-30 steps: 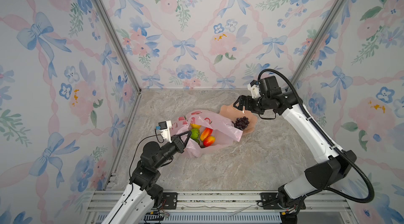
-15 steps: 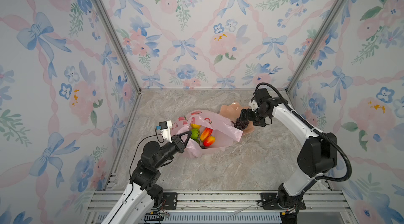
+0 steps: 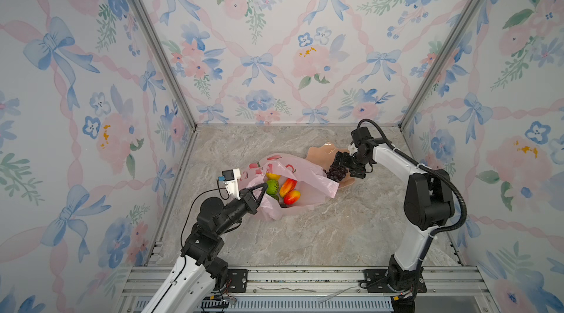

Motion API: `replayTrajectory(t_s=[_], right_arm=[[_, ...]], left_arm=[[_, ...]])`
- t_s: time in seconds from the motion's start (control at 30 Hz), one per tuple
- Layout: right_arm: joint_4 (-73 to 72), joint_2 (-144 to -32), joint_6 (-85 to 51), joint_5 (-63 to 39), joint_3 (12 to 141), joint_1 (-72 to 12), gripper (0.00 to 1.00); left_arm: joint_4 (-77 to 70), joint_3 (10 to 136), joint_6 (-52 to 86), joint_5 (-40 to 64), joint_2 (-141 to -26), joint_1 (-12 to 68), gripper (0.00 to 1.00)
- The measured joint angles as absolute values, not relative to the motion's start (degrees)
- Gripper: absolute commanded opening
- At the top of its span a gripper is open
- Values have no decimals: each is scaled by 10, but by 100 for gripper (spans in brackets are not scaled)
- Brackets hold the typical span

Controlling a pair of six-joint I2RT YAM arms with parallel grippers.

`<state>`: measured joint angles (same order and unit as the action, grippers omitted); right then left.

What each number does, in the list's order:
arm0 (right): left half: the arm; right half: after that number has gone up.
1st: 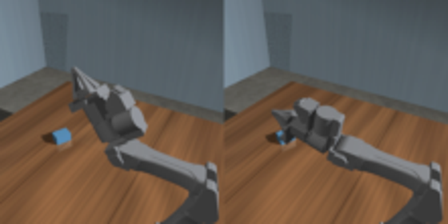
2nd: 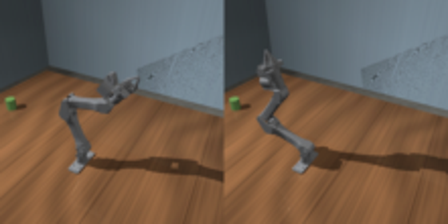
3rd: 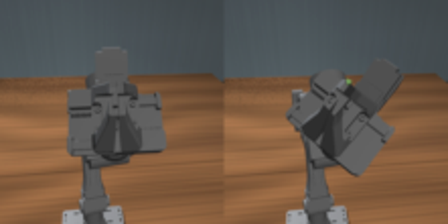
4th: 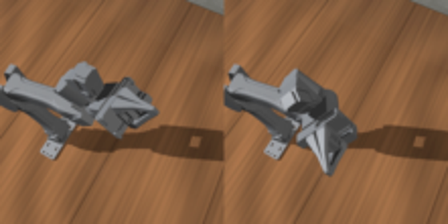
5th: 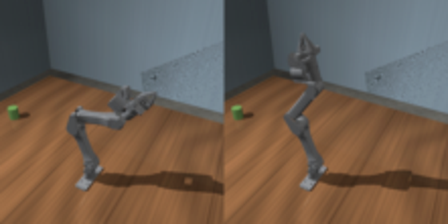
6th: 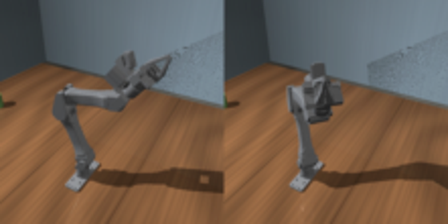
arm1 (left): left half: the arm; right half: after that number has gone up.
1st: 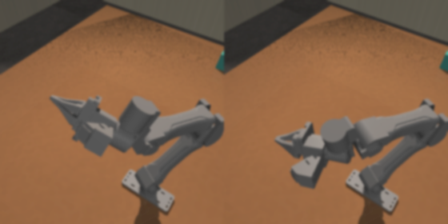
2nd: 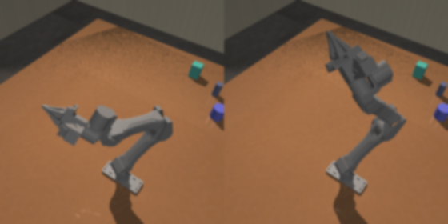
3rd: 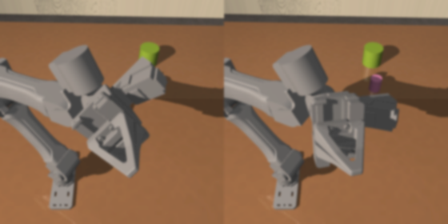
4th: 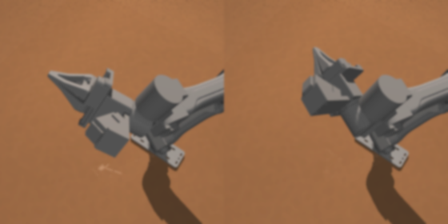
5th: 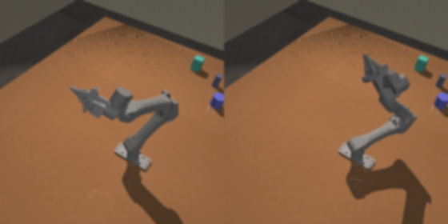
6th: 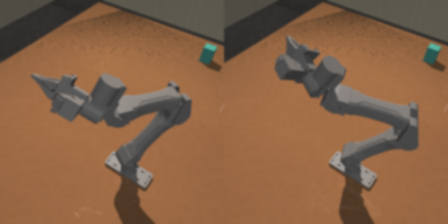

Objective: Place the fruits into the plastic bag
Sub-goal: Pick up the fruit from the plate.

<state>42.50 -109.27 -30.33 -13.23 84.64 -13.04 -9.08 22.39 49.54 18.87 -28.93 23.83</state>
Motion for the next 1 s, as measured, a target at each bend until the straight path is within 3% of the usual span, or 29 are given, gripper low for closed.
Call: replayTrajectory(t_s=[0.57, 0.8, 1.0], right_arm=[[361, -1176, -382, -125, 885, -140, 75], [367, -1214, -378, -115, 941, -154, 71], [388, -1240, -349, -90, 983, -163, 59]], left_arm=[[-61, 224, 484, 185, -272, 235, 0], [-59, 224, 482, 185, -267, 234, 0], [-58, 224, 481, 184, -263, 232, 0]])
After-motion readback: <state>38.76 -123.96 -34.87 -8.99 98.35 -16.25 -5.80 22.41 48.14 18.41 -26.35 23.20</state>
